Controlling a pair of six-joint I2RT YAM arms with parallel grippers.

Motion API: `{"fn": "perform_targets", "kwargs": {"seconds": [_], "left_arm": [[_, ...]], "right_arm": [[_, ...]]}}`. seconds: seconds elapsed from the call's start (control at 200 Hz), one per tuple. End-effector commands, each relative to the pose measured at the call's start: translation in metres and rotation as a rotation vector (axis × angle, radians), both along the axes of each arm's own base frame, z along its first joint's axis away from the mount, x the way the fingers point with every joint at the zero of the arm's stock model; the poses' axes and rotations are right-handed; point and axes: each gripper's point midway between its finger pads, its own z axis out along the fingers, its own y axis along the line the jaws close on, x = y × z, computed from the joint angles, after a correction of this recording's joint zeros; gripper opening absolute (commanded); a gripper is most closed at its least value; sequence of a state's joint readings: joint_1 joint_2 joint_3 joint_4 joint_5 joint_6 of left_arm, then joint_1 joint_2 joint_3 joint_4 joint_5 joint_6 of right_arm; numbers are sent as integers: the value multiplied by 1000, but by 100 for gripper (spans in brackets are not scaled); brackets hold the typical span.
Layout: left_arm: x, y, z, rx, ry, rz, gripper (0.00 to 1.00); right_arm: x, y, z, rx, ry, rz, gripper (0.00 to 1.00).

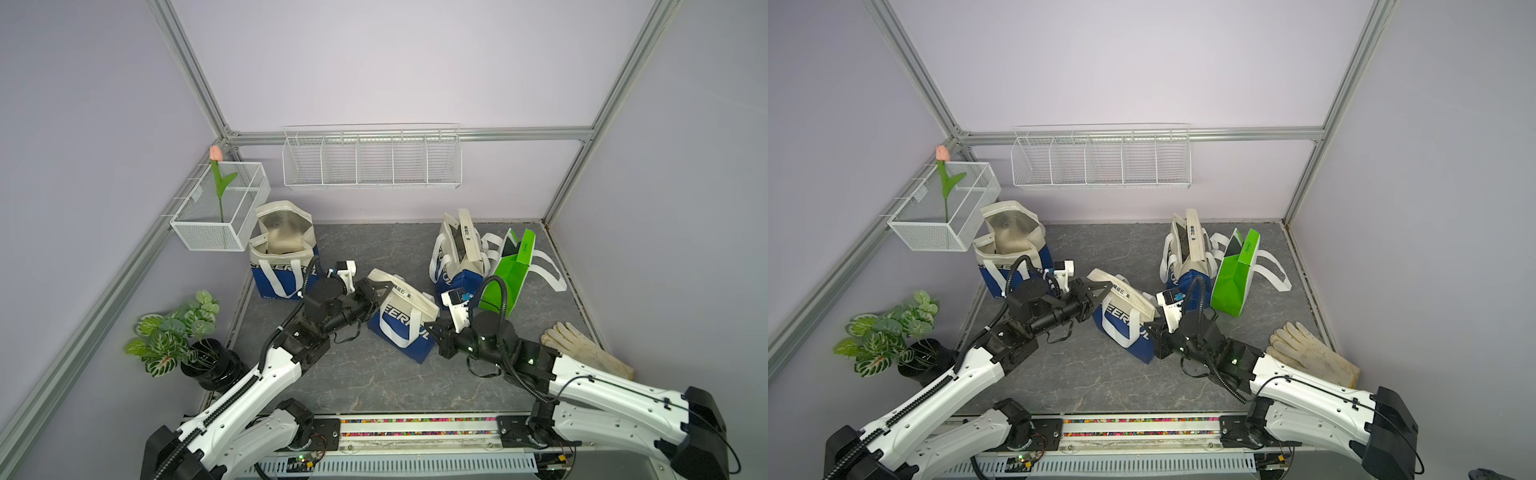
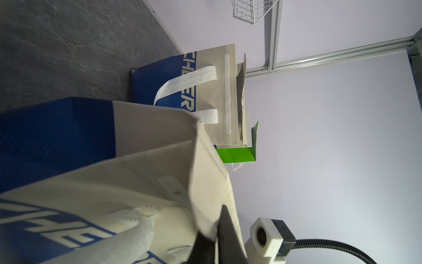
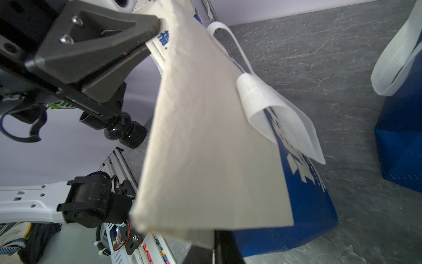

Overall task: Open the takeout bag
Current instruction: Open the takeout bag at the center of the board.

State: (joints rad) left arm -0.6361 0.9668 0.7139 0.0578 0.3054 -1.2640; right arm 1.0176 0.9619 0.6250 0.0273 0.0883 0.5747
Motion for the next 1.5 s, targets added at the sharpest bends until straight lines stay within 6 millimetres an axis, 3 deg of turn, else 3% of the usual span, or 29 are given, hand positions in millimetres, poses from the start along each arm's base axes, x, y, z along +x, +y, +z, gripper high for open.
{"fn": "perform_targets", "kwargs": {"seconds": [0.0,0.175,0.305,0.51,0.695,0.81,1.015,1.24,1.499], "left_arm": [[0,-7,4,-27,-21,-26,14],[6,-11,12,-52,-61,-24,13],[8,-17,19,-55,-79,-40,0],[9,-8,24,-18,-21,6,0],[0,5,61,-78,0,43,0],[-5,13,76,-116,-9,65,0],[-5,17,63,-146,59,91,0],[-6,25,92,-265,42,121,0],[-5,24,90,-311,105,127,0]], "right_arm": [[-4,6,18,63,-26,39,7],[-6,8,20,64,-24,57,7],[-5,7,21,46,-20,54,7],[6,-8,11,-30,-11,-41,7],[24,-37,-20,-133,54,-200,7],[28,-45,-28,-159,71,-246,7],[29,-41,-27,-194,73,-235,7],[33,-48,-60,-279,114,-273,7],[37,-49,-68,-333,104,-284,7]]}}
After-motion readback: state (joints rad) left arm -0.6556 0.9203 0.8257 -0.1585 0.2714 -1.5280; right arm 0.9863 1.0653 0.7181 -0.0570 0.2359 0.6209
